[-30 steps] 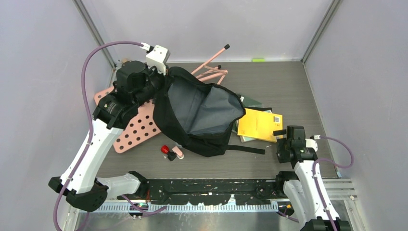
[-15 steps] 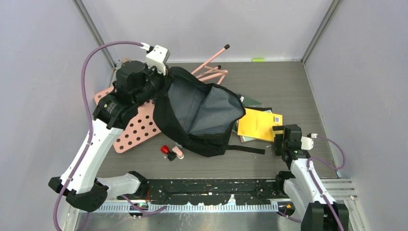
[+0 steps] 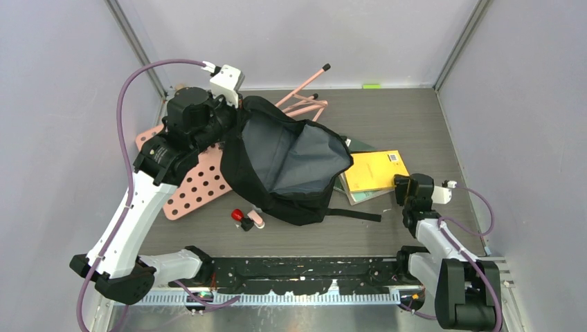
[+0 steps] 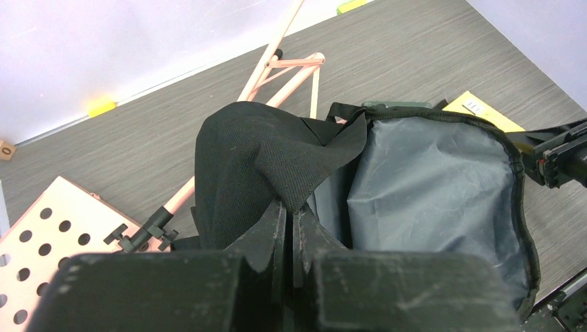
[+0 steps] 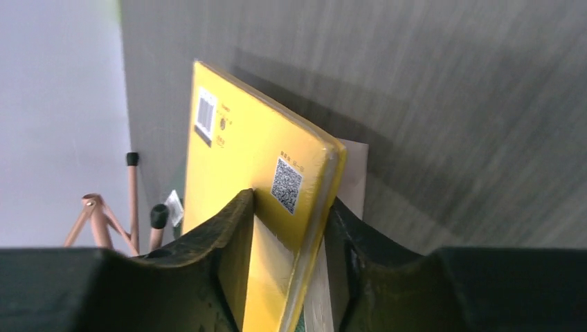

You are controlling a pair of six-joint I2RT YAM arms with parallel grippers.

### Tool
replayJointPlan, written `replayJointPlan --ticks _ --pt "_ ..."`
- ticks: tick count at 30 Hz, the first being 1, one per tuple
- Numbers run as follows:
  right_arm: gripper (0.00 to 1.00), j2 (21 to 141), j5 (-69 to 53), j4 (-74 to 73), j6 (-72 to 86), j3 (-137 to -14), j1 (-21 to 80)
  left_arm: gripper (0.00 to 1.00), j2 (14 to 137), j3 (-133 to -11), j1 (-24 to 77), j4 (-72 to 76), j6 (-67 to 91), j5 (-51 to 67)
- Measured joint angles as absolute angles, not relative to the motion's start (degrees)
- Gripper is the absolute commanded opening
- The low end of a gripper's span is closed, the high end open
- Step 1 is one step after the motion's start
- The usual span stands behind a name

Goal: Pack the student bag
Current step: Pick up the book from the center of the board.

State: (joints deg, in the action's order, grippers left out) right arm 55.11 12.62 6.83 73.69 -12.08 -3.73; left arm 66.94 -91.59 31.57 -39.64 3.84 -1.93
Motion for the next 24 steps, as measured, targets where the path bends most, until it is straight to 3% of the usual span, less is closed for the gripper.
replayJointPlan --ticks 3,11,18,24 --pt "0.21 54.74 12.99 10.5 71.79 -12.36 -3.92 0.0 66.94 -91.59 31.57 -39.64 3.84 -1.91" --pt "0.02 52.34 13.19 10.9 64.71 -18.94 -3.84 0.0 66.87 -91.59 31.55 -39.64 3.84 -1.93" --pt "0.01 49.82 14.44 -2.74 55.48 -27.59 -3.81 0.0 66.63 -91.59 31.53 -39.66 3.84 -1.91" --pt "0.0 51.53 16.8 -22.04 42.24 -45.15 -3.55 0.0 66.46 -91.59 31.53 -39.68 3.84 -1.76"
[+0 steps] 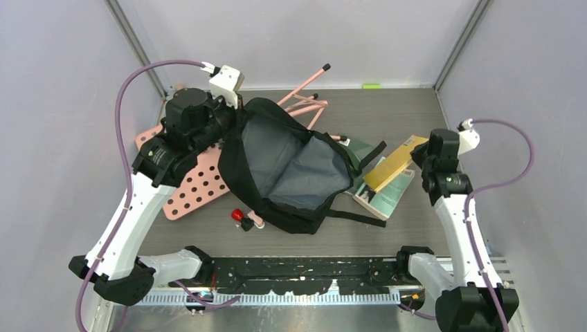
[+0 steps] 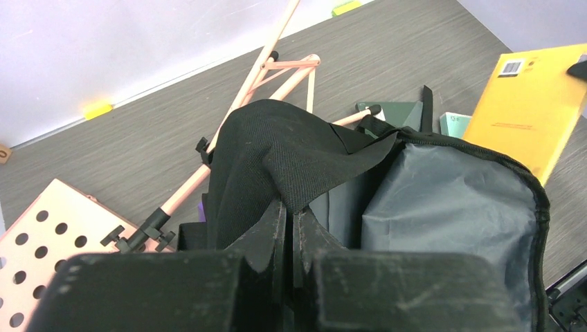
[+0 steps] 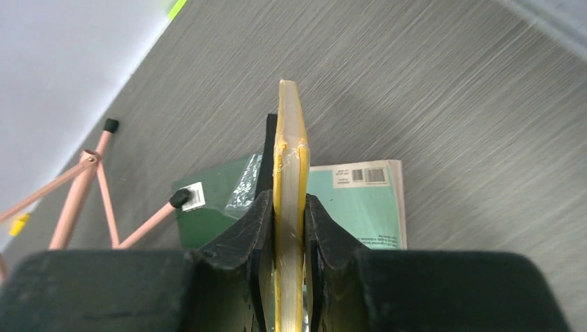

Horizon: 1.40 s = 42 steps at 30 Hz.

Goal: Pack the student bag
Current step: Pick up the book from the center of the board, then place the book at the center of the board, then pick up the book from the center of the board.

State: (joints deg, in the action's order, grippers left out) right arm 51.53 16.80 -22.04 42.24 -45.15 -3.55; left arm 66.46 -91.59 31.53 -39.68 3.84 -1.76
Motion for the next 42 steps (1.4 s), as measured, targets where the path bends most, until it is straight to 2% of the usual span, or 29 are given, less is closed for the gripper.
replayJointPlan --ticks 4,9,15,21,26,29,36,40,42 --pt "0.0 56.47 19.77 -35.46 35.16 -58.92 -3.55 0.0 66.37 -91.59 31.53 -39.72 3.84 -1.67" --pt "0.01 60.9 22.13 -47.83 29.71 -70.0 -3.55 0.0 66.35 -91.59 31.53 -39.75 3.81 -1.69" --pt "0.01 64.01 16.84 -56.88 24.91 -74.52 -3.62 0.0 66.24 -91.59 31.53 -39.75 3.81 -1.69" --pt "0.01 72.14 8.84 -57.89 21.61 -75.02 -1.04 0.0 66.11 -91.59 31.53 -39.81 3.81 -1.69" --pt "0.01 78.3 8.16 -57.21 19.29 -74.96 3.77 0.0 66.06 -91.59 31.53 -39.9 3.81 -1.69" --pt "0.09 80.12 7.73 -55.64 18.87 -74.3 5.5 0.0 65.98 -91.59 31.53 -39.94 3.81 -1.72" --pt "0.44 81.25 7.64 -52.29 19.11 -72.53 5.91 0.0 65.82 -91.59 31.53 -40.12 3.79 -1.72" --pt "0.52 81.38 7.55 -51.09 19.79 -70.06 6.5 0.0 65.73 -91.59 31.53 -40.12 3.79 -1.72" --pt "0.46 81.38 7.35 -50.78 20.21 -68.38 7.05 0.0 65.73 -91.59 31.53 -40.12 3.79 -1.72"
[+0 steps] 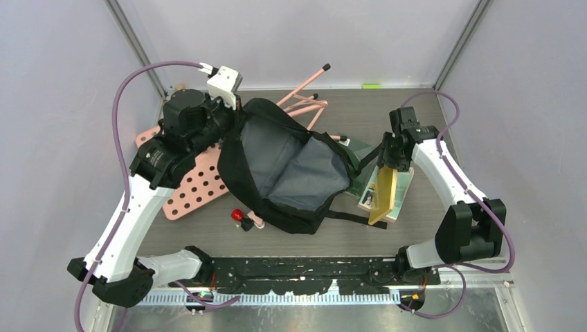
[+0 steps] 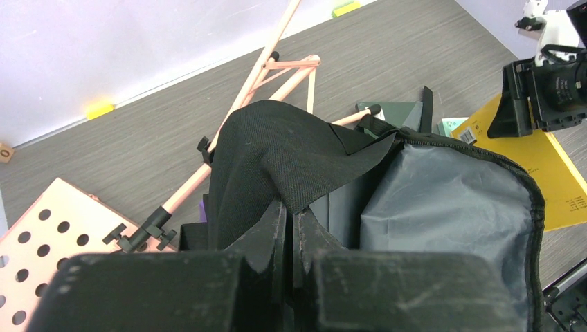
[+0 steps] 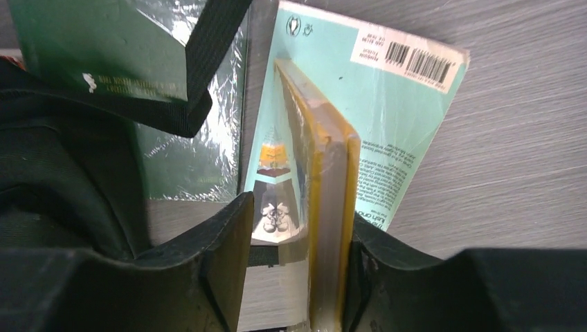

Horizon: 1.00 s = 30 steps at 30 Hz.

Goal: Pack the student bag
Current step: Pick up the book from the center of the board, then place the book in the student bag.

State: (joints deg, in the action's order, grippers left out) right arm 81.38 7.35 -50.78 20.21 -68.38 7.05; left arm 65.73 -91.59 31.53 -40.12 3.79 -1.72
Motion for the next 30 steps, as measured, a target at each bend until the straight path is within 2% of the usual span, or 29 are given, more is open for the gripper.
replayJointPlan --ticks 2,3,5,11,15,21,30 --pt "0.26 81.38 7.18 -50.76 20.73 -67.07 7.38 0.0 65.73 -91.59 31.53 -40.12 3.81 -1.72" --pt "0.1 81.36 7.16 -50.81 21.12 -66.57 7.46 0.0 65.73 -91.59 31.53 -40.12 3.81 -1.72" --pt "0.02 81.36 6.66 -50.78 21.85 -66.17 7.55 0.0 65.73 -91.59 31.53 -40.12 3.81 -1.72" --pt "0.0 80.88 8.64 -57.04 24.67 -70.39 7.84 0.0 65.71 -91.72 31.53 -40.18 4.08 -1.17" --pt "0.0 78.67 9.78 -61.34 27.4 -82.37 8.32 0.0 65.71 -92.82 31.53 -40.75 4.54 0.71" --pt "0.0 72.62 8.73 -60.34 33.61 -98.19 11.2 0.0 65.71 -94.5 31.53 -41.01 5.87 3.01" --pt "0.0 69.08 3.09 -53.84 45.08 -100.16 21.8 0.0 66.26 -97.27 31.53 -41.95 7.57 3.6"
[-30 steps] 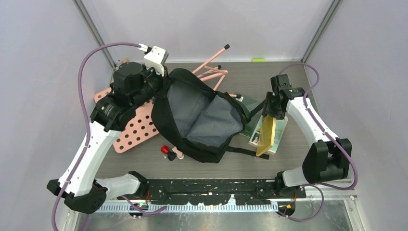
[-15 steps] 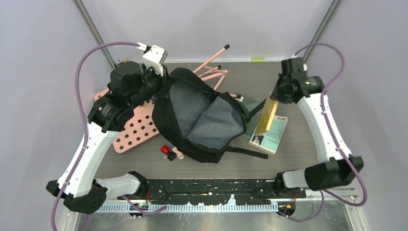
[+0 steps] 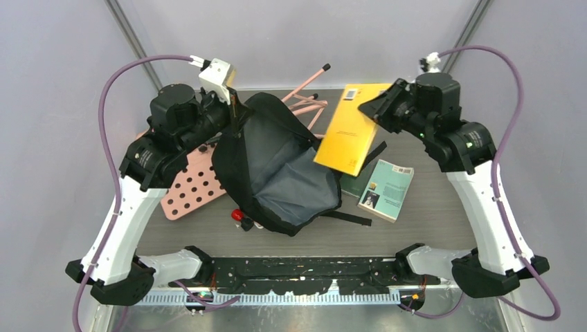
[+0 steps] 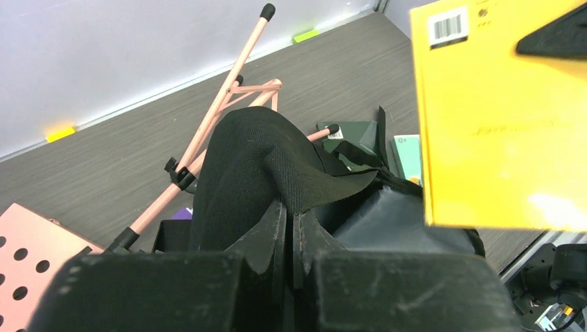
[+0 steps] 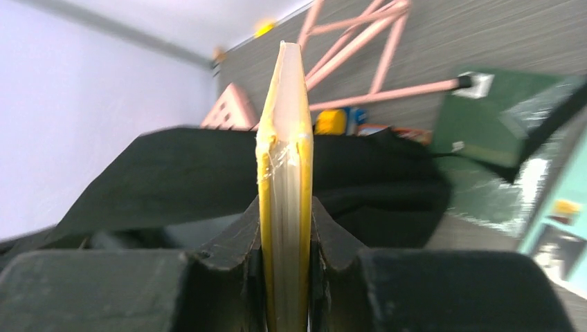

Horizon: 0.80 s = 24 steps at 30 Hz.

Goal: Pack the student bag
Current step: Place the book in the student bag.

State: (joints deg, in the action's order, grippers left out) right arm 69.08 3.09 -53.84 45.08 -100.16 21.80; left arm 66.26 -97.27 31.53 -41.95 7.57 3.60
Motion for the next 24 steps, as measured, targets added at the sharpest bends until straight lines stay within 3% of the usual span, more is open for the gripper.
replayJointPlan --ticks 11,24 --pt "0.0 72.77 -2.04 -47.13 52.31 -98.83 40.21 0.0 69.93 -100.51 31.53 -43.2 8.82 2.46" --pt "0.01 69.82 -2.26 -44.12 54.19 -91.02 48.86 0.0 71.46 -101.78 31.53 -44.03 8.8 -1.43"
